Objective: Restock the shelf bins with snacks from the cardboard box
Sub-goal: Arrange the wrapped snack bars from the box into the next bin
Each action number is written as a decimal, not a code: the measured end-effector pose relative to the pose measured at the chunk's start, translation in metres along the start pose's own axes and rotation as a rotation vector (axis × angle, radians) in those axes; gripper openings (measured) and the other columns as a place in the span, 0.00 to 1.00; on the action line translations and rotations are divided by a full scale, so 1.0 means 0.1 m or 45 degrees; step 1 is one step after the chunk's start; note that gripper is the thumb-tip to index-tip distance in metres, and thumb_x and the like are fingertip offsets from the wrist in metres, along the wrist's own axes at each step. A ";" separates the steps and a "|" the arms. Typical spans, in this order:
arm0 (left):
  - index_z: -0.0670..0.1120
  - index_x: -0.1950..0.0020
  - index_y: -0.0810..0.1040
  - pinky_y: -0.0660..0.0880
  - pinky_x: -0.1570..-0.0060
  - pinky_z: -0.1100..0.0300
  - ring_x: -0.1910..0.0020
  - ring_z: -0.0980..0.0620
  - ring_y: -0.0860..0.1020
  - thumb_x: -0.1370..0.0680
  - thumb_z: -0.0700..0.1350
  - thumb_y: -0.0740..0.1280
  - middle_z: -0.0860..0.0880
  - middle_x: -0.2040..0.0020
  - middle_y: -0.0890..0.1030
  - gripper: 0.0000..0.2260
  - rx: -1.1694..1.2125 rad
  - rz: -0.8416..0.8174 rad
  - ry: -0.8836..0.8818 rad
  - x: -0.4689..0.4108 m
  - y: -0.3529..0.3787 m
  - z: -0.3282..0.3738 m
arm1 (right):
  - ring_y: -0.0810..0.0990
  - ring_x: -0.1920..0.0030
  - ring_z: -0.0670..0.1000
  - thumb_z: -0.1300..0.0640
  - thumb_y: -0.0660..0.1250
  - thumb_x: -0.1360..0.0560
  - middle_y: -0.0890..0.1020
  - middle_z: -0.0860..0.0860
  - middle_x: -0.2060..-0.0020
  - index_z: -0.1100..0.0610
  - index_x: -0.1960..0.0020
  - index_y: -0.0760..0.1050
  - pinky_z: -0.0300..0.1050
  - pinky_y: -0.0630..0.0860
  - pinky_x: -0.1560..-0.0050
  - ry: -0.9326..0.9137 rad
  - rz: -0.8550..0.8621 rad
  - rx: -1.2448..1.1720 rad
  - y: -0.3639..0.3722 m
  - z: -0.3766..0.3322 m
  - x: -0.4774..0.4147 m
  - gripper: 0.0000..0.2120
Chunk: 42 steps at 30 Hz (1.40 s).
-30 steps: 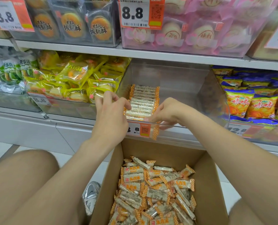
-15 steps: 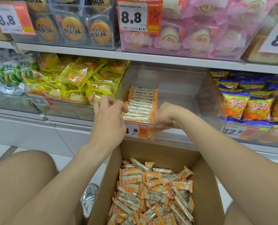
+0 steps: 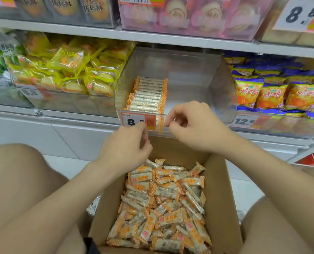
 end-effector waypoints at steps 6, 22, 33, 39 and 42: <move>0.50 0.33 0.78 0.79 0.43 0.48 0.40 0.44 0.79 0.17 0.42 0.63 0.47 0.38 0.80 0.13 -0.486 -1.332 0.180 0.46 1.16 -0.17 | 0.72 0.61 0.41 0.56 0.63 0.23 0.77 0.41 0.66 0.50 0.47 0.84 0.47 0.80 0.49 -0.030 -0.607 0.282 0.78 0.43 0.57 0.12; 0.46 0.30 0.75 0.80 0.47 0.47 0.40 0.42 0.80 0.19 0.39 0.68 0.46 0.39 0.81 0.16 -0.627 -1.090 0.067 0.70 2.35 -0.64 | 0.83 0.48 0.60 0.59 0.61 0.20 0.82 0.55 0.49 0.57 0.40 0.79 0.61 0.83 0.49 0.042 -1.110 0.552 1.60 1.32 0.76 0.13; 0.33 0.20 0.59 0.83 0.52 0.54 0.50 0.47 0.86 0.24 0.43 0.79 0.44 0.50 0.86 0.41 1.539 -0.898 -0.826 0.31 1.86 -0.23 | 0.78 0.52 0.47 0.38 0.78 0.29 0.82 0.49 0.53 0.49 0.35 0.65 0.48 0.77 0.55 0.368 -0.659 -0.043 1.37 1.41 0.63 0.32; 0.45 0.35 0.80 0.82 0.46 0.53 0.44 0.47 0.85 0.23 0.45 0.78 0.46 0.43 0.87 0.18 1.259 -1.068 -0.694 0.35 1.96 -0.40 | 0.79 0.63 0.50 0.48 0.66 0.21 0.81 0.52 0.58 0.55 0.33 0.68 0.46 0.75 0.64 0.569 -0.573 -0.059 1.48 1.43 0.68 0.20; 0.51 0.42 0.80 0.81 0.41 0.46 0.43 0.45 0.81 0.22 0.39 0.72 0.47 0.40 0.81 0.11 0.292 -0.993 -0.454 0.46 2.24 -0.78 | 0.77 0.67 0.55 0.52 0.56 0.16 0.77 0.55 0.68 0.58 0.56 0.73 0.45 0.71 0.63 0.681 -0.545 -0.220 1.47 1.46 0.69 0.15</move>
Point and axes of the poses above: each hand's wrist, its own x-axis away from the middle knuckle, its own y-axis out of the palm, z = x × y, the point moved 2 cm from there along -x, towards the middle knuckle
